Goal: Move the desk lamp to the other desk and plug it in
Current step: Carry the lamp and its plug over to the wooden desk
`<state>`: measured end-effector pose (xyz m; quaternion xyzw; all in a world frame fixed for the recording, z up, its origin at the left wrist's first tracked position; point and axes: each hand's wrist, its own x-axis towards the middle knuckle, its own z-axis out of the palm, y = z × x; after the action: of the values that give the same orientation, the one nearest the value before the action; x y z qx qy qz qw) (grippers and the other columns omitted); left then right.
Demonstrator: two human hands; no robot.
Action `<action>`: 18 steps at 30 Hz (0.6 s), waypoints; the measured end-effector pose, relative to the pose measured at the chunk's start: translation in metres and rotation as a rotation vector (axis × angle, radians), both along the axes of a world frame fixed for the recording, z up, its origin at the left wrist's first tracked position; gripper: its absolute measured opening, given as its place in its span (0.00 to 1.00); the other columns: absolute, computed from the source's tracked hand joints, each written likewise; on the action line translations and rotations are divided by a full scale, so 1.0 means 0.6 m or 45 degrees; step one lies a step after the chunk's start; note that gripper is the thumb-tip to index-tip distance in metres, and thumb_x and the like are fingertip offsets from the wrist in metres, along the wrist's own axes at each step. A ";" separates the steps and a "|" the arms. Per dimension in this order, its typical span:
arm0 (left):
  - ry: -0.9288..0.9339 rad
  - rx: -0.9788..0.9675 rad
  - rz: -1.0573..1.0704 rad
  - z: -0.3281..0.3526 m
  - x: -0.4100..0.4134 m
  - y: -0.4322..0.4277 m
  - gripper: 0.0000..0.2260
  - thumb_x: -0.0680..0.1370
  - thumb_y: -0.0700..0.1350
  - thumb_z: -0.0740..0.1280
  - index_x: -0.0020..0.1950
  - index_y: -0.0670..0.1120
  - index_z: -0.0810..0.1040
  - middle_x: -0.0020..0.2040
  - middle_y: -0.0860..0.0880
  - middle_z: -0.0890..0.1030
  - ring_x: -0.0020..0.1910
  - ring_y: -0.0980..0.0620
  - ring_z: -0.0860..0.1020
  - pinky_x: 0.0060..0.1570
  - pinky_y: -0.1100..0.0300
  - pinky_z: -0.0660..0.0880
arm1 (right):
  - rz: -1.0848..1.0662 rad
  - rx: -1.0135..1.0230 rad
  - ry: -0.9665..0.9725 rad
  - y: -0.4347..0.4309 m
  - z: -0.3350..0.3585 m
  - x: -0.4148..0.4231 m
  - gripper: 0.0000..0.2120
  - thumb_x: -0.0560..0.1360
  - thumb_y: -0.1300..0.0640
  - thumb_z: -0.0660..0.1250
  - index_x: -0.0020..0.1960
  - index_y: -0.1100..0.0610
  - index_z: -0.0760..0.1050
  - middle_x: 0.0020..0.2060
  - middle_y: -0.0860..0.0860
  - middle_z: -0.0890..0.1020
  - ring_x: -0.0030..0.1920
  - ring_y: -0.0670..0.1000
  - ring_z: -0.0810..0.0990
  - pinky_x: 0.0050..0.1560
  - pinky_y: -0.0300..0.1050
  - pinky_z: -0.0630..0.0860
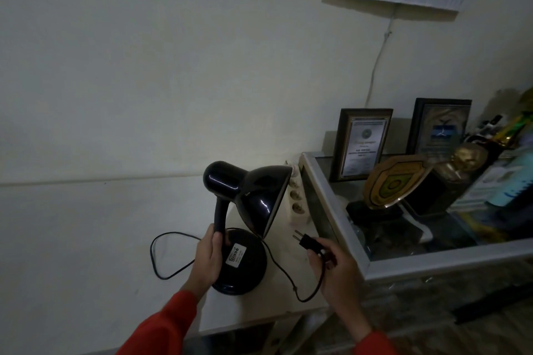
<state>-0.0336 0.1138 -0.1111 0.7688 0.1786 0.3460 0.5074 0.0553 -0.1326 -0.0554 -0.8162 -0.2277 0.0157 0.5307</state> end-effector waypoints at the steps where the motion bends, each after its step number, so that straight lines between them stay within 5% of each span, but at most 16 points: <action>1: 0.001 0.007 0.012 0.001 0.001 -0.001 0.17 0.78 0.57 0.49 0.39 0.49 0.70 0.33 0.50 0.74 0.33 0.56 0.74 0.33 0.68 0.68 | 0.006 -0.011 0.000 -0.001 -0.002 0.000 0.16 0.74 0.58 0.70 0.50 0.37 0.73 0.45 0.42 0.81 0.45 0.39 0.80 0.40 0.32 0.79; 5: 0.004 -0.028 0.076 0.005 0.008 -0.009 0.23 0.76 0.58 0.48 0.38 0.41 0.69 0.32 0.46 0.73 0.30 0.51 0.72 0.33 0.59 0.69 | -0.005 -0.061 -0.017 -0.005 -0.008 0.003 0.14 0.74 0.54 0.69 0.50 0.35 0.73 0.42 0.44 0.82 0.43 0.45 0.81 0.41 0.43 0.82; 13: 0.038 -0.010 0.171 0.013 0.012 -0.016 0.22 0.75 0.60 0.46 0.38 0.44 0.68 0.30 0.51 0.71 0.27 0.52 0.70 0.29 0.63 0.67 | -0.042 -0.033 -0.041 0.001 0.008 0.003 0.13 0.74 0.60 0.70 0.52 0.45 0.75 0.40 0.43 0.80 0.41 0.48 0.80 0.38 0.34 0.76; 18: 0.078 -0.039 0.175 0.008 0.010 -0.019 0.23 0.74 0.60 0.47 0.39 0.43 0.69 0.29 0.49 0.71 0.26 0.49 0.70 0.31 0.53 0.68 | -0.040 -0.080 -0.044 0.004 0.012 -0.004 0.12 0.74 0.59 0.70 0.53 0.46 0.74 0.41 0.42 0.79 0.40 0.46 0.79 0.38 0.36 0.77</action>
<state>-0.0276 0.1021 -0.1060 0.7571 0.2516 0.3535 0.4884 0.0529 -0.1300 -0.0485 -0.8362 -0.2234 0.0002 0.5009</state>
